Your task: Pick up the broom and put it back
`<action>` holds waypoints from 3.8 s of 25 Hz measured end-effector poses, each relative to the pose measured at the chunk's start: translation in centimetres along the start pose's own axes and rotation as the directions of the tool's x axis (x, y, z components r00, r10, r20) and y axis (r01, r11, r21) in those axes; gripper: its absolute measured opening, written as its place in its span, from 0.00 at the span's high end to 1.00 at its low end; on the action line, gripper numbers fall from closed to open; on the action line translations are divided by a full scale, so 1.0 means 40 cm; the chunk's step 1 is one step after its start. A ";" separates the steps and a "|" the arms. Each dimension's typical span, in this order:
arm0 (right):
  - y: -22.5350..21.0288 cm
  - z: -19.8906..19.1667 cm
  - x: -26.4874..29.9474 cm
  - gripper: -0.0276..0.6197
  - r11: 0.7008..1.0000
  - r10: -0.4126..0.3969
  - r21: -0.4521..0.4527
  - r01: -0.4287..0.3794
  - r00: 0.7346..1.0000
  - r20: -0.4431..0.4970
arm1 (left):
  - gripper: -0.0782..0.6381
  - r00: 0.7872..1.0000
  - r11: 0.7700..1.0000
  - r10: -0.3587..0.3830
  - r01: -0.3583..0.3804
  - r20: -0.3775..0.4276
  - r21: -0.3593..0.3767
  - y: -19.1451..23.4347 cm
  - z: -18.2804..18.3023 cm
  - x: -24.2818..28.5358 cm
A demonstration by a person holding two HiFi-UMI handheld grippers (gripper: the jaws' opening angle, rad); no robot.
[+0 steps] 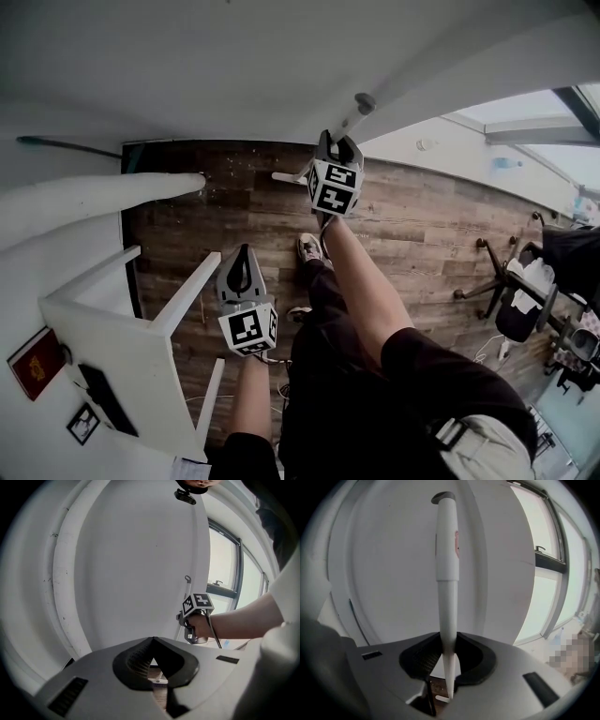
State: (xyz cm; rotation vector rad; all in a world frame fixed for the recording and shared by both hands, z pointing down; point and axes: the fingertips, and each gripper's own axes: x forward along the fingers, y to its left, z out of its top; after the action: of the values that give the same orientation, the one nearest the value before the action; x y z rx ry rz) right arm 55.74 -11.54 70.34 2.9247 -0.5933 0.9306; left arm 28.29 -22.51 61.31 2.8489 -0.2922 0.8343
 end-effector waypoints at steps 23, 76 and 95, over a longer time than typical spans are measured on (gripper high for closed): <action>-0.051 0.036 0.082 0.80 0.998 -0.037 -0.040 0.037 0.999 0.014 | 0.89 0.999 0.999 -0.040 0.040 -0.021 -0.003 -0.062 0.021 0.083; 0.130 0.150 -1.193 0.92 0.944 0.184 -0.324 -0.057 0.908 0.376 | 0.89 0.896 0.920 -0.379 0.338 0.232 0.199 -0.310 0.254 -0.498; -0.080 0.199 -1.507 0.92 0.938 0.275 -0.323 -0.122 0.830 0.484 | 0.89 0.848 0.916 -0.392 0.322 0.357 0.239 -0.644 0.261 -0.734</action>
State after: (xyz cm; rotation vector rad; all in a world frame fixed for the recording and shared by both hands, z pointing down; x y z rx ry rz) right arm 16.06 11.53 30.37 2.8675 -0.9763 0.0052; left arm 15.35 4.46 34.10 3.0680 0.2832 0.2074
